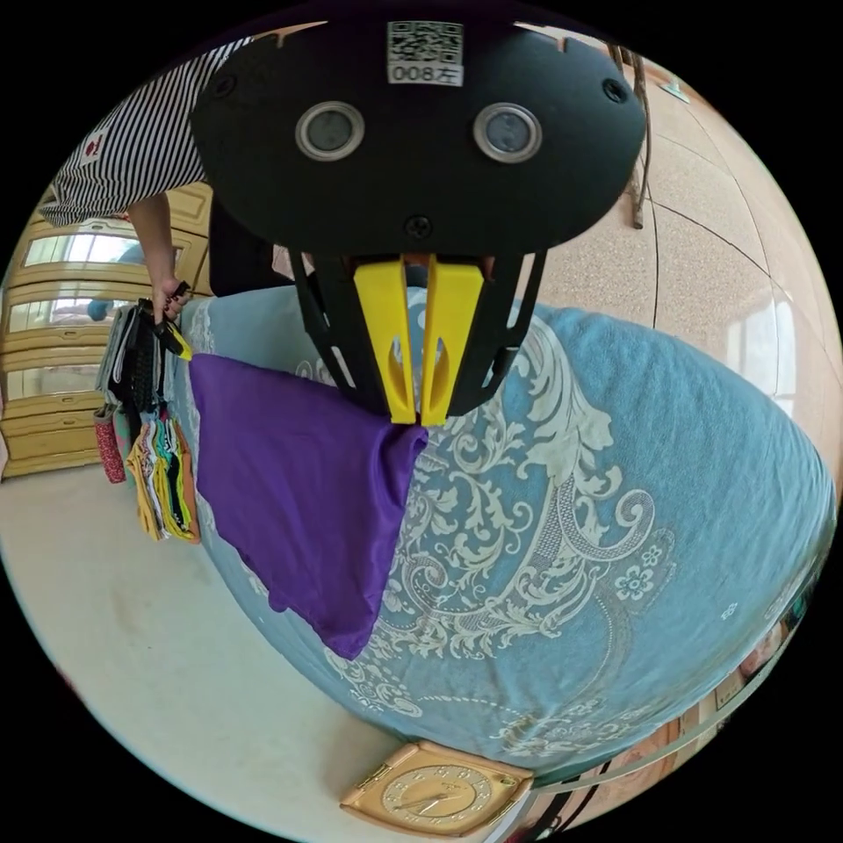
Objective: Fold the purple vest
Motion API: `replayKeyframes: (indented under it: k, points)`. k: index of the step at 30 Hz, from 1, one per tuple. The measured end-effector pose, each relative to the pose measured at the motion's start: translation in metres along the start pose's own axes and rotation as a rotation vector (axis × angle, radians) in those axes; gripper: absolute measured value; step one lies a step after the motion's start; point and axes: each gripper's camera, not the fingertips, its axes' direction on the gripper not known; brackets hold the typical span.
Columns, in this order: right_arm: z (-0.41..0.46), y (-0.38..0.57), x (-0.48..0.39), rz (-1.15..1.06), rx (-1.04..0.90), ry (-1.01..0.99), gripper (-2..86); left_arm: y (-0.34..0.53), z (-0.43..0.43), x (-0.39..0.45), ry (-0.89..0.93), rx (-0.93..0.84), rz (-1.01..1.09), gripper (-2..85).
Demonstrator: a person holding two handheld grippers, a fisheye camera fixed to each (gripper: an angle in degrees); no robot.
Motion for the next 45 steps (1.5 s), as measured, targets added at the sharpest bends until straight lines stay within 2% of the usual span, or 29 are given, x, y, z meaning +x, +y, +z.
replayKeyframes:
  k: [4, 7, 10, 14, 18, 24, 27, 33, 38, 42, 45]
  points:
    - [0.004, 0.003, 0.01, 0.015, -0.014, 0.059, 0.5, 0.004, -0.002, 0.021, -0.018, -0.036, 0.008, 1.7]
    - [0.0, 0.013, 0.02, 0.023, 0.028, -0.02, 1.2, 0.012, -0.013, 0.037, 0.003, -0.01, -0.011, 2.2]
    - [-0.001, 0.022, 0.022, 0.008, 0.041, -0.011, 2.5, 0.023, -0.025, 0.06, -0.004, -0.002, 0.004, 2.8]
    - [0.006, 0.021, 0.028, 0.015, 0.037, -0.033, 4.1, 0.039, -0.038, 0.098, 0.067, 0.022, 0.017, 3.9]
    - [0.021, 0.011, 0.034, 0.011, -0.005, -0.044, 2.0, 0.043, -0.039, 0.148, 0.146, 0.008, 0.083, 4.6]
    - [0.015, 0.011, 0.037, 0.019, 0.025, -0.103, 0.3, 0.036, -0.029, 0.271, 0.2, -0.062, 0.337, 5.0]
    - [0.0, 0.012, 0.034, 0.006, 0.087, -0.194, 0.1, 0.031, -0.021, 0.347, 0.249, -0.086, 0.492, 5.8]
    - [-0.016, 0.002, 0.011, -0.069, 0.13, -0.276, 0.0, 0.036, -0.002, 0.526, 0.277, -0.106, 0.878, 7.9]
    - [-0.016, -0.011, -0.012, -0.138, 0.123, -0.294, 0.0, 0.054, 0.03, 0.663, 0.128, -0.113, 1.113, 9.8]
    - [-0.01, -0.024, -0.023, -0.174, 0.103, -0.3, 0.1, 0.071, 0.059, 0.724, -0.084, -0.129, 1.231, 8.3]
    - [-0.002, -0.034, -0.025, -0.18, 0.066, -0.28, 0.2, 0.081, 0.074, 0.749, -0.223, -0.104, 1.248, 3.2]
